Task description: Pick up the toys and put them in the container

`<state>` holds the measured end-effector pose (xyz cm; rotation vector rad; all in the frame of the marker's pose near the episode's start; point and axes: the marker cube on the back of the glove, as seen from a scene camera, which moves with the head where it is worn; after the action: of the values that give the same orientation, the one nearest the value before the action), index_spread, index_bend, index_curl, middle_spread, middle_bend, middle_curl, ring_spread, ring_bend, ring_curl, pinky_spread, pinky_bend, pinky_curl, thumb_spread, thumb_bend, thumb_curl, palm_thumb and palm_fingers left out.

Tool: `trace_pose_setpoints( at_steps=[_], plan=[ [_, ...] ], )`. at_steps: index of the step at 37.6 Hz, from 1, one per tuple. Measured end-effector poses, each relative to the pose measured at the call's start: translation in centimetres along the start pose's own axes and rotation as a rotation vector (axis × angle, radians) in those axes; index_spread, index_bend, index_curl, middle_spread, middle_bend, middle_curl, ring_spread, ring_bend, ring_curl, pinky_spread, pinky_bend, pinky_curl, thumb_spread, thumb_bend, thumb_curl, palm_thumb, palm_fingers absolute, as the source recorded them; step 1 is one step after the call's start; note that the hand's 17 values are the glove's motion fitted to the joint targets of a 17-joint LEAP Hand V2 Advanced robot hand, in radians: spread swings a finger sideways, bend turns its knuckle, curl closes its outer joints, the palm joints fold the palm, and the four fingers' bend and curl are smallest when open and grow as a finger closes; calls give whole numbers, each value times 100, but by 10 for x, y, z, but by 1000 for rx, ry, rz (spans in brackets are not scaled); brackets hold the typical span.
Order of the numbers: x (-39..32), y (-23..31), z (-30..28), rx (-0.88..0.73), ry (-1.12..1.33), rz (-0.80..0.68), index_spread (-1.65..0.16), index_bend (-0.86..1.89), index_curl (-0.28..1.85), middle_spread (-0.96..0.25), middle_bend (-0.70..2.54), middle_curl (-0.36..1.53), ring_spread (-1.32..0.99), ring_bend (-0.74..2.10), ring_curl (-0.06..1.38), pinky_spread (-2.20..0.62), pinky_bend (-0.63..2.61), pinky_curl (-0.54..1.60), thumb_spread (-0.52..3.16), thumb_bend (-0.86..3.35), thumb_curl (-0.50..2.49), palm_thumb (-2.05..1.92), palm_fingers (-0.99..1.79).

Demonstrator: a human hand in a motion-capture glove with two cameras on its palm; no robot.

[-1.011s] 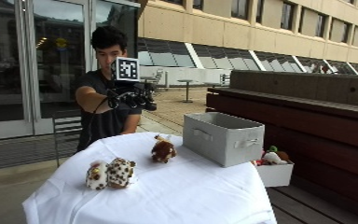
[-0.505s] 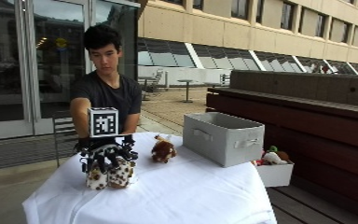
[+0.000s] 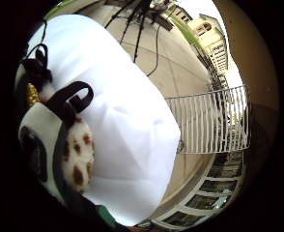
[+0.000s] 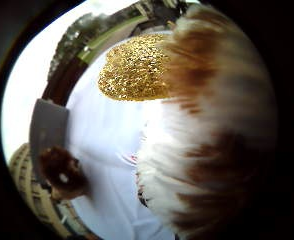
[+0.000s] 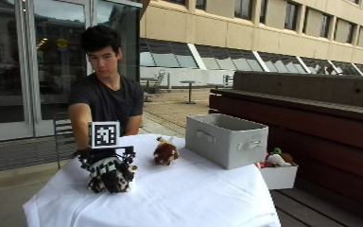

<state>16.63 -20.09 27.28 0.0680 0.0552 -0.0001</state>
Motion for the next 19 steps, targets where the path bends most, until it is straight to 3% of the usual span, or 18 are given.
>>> trace_pose_setpoints(
  at_steps=[5,14,19],
  plan=[
    [-5,-3,-5,27,9,70,-36,23,28,-32,80,55,-36,120,43,-44,91,30,70,28,47,74,116],
    [-17,12,-29,-138,-53,104,-33,30,35,-31,93,58,-33,117,43,-47,79,29,54,47,59,101,128],
    [-39,3,-82,20,-55,142,-32,25,36,-32,88,57,-35,119,43,-47,82,31,44,31,58,82,116]
  ],
)
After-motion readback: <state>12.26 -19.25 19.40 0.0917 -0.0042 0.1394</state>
